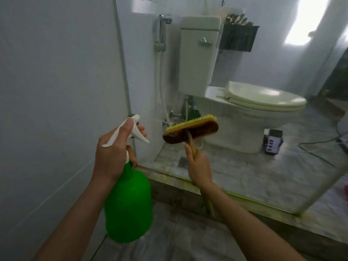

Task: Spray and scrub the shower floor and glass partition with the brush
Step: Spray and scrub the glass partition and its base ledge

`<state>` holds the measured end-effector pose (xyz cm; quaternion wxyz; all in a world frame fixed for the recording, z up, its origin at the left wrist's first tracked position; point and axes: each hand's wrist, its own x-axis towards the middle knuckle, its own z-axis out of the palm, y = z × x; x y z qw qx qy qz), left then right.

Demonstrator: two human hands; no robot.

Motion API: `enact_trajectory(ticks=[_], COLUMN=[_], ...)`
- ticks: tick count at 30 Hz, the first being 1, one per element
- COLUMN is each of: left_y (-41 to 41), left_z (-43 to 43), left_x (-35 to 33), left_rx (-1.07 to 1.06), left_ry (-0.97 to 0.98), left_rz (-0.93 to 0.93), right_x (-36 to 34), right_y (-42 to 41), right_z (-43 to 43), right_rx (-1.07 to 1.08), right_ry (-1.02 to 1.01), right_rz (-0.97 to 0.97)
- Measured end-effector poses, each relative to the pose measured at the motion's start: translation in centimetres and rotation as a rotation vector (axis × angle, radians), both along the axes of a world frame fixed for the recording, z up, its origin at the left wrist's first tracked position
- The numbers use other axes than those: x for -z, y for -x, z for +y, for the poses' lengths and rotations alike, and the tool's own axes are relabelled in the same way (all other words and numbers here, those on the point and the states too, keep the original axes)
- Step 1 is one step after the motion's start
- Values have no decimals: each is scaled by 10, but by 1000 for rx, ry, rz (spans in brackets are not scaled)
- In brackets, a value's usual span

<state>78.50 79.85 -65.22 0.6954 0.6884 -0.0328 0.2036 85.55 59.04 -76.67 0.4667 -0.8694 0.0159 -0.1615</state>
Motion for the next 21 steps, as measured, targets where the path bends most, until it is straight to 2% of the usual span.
enact_trajectory(ticks=[2,4,8,10,14,17,19,21], left_y=[2,3,4,5,9,14,17,16], left_z=[9,18,35,39,40,43,47,48], left_x=[-1,-2,0,1,4,3,2,2], left_rx=[-10,-21,-48,-61,-100,-93,-93,-101], left_ry=[0,7,-5,1,0,8,12,15], left_rz=[2,-5,-8,-5,-6,-42,-57,-58], right_x=[-42,-43,30,39,-51,-126,-136,-109], right_y=[-23,-32,2,9,-32,-62,-65,-51], right_z=[28,34,-2,0,77,110,96,60], right_rx=[-23,0,21,1,-132,-165,-163,-146], right_ry=[35,34,70,54,-171,-130,-64,-16], right_rz=[-71,-107,40,98,43,-58,-133,-134])
